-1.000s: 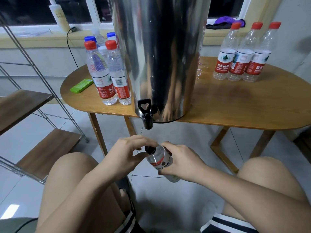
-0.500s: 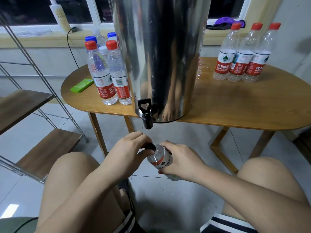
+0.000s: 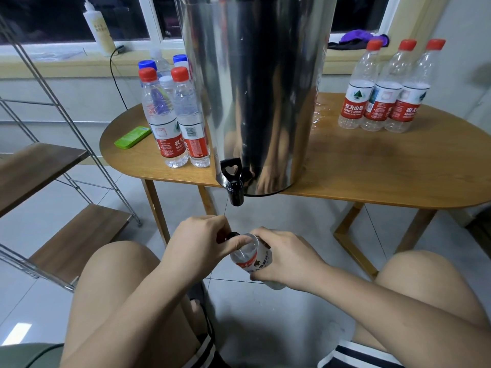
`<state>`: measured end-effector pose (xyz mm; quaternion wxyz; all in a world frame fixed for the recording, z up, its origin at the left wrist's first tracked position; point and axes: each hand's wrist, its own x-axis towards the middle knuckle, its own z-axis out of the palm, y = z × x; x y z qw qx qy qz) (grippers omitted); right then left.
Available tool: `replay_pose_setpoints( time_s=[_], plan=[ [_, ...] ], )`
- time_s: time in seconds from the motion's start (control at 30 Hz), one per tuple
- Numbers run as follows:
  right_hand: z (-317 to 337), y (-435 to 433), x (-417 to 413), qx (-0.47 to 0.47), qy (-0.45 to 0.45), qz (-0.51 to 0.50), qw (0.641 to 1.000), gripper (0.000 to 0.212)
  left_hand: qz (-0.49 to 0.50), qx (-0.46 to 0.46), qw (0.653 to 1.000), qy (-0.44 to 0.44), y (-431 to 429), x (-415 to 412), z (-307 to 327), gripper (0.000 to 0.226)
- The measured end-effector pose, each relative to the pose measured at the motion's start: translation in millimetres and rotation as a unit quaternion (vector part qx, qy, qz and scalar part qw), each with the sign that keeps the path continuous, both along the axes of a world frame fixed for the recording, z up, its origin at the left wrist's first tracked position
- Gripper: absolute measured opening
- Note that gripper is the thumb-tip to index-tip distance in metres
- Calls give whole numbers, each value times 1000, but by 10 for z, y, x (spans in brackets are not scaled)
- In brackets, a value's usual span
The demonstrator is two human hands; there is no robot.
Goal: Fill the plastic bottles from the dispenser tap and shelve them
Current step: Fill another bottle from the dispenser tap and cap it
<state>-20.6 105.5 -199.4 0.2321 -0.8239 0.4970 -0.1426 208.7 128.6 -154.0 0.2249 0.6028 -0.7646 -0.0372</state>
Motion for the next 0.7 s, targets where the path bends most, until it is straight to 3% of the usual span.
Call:
replay_pose_setpoints(
  time_s=[0.27,0.57,0.7],
  plan=[
    [-2,-38,-28,-26,7,-22,999,69,-36,48,996,69,34,-68,34,19],
    [75,-29,-158,52,-41,24,998,68,-180,56,978,84,76,42,38,30],
    [98,-28,-205,60,-46,29,997,75,-180,48,975,121,78,49,21,30]
  ],
)
